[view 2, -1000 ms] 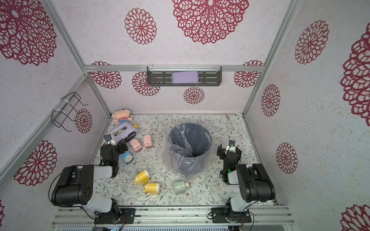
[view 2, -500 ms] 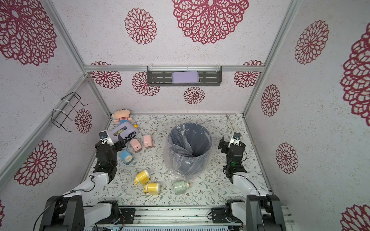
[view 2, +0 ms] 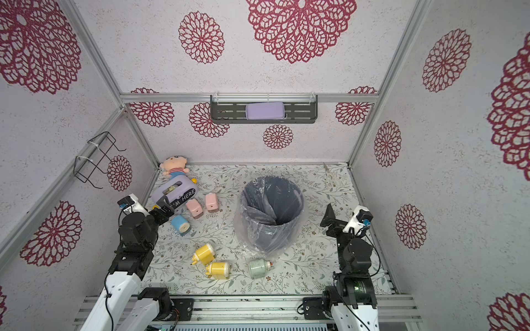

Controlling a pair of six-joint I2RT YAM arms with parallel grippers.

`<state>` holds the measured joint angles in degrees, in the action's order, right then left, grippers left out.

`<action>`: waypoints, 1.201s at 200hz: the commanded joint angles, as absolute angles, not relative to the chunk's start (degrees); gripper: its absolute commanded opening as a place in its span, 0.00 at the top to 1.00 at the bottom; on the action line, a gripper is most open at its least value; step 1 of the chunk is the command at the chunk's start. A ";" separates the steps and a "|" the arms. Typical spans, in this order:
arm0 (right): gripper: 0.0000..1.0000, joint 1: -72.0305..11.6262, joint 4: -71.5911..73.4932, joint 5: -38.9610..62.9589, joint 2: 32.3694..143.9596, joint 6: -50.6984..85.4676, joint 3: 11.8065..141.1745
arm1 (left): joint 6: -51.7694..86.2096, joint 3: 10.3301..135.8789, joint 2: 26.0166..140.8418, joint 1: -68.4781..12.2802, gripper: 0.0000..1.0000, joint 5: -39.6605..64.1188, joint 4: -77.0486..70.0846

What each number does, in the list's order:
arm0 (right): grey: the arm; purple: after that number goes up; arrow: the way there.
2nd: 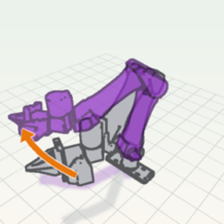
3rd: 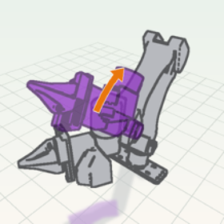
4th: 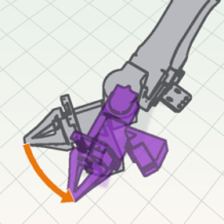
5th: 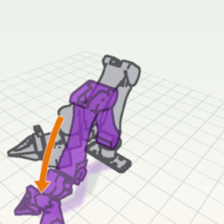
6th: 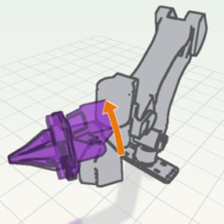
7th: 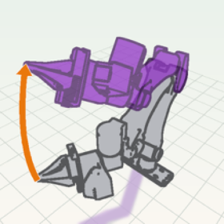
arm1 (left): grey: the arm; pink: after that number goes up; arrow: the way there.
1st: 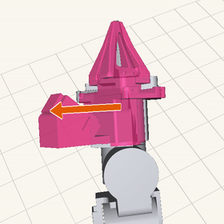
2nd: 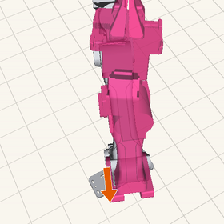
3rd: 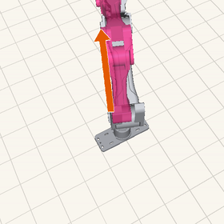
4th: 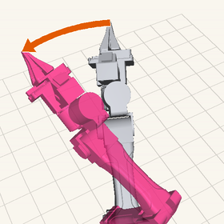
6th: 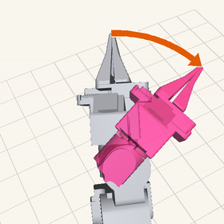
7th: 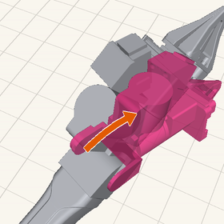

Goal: Take out the pencil sharpener tray and clean the shavings
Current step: Move the trash bin to the center of the board.

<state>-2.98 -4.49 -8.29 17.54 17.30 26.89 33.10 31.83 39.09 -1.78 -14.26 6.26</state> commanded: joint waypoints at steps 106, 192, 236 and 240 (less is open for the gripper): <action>0.01 -3.33 -5.04 14.04 20.02 28.91 19.94 | 51.15 24.64 44.10 -4.07 0.03 9.26 -0.91; 0.01 -5.69 -12.82 19.17 12.01 30.24 16.87 | 53.42 28.49 52.06 -26.95 0.03 7.08 -3.26; 0.01 -6.27 -15.28 22.15 9.10 31.85 16.37 | 53.00 31.79 60.26 -36.91 0.03 2.99 -7.38; 0.01 -6.25 -14.89 22.92 9.02 32.31 16.13 | 53.08 31.96 60.98 -37.73 0.03 2.55 -8.05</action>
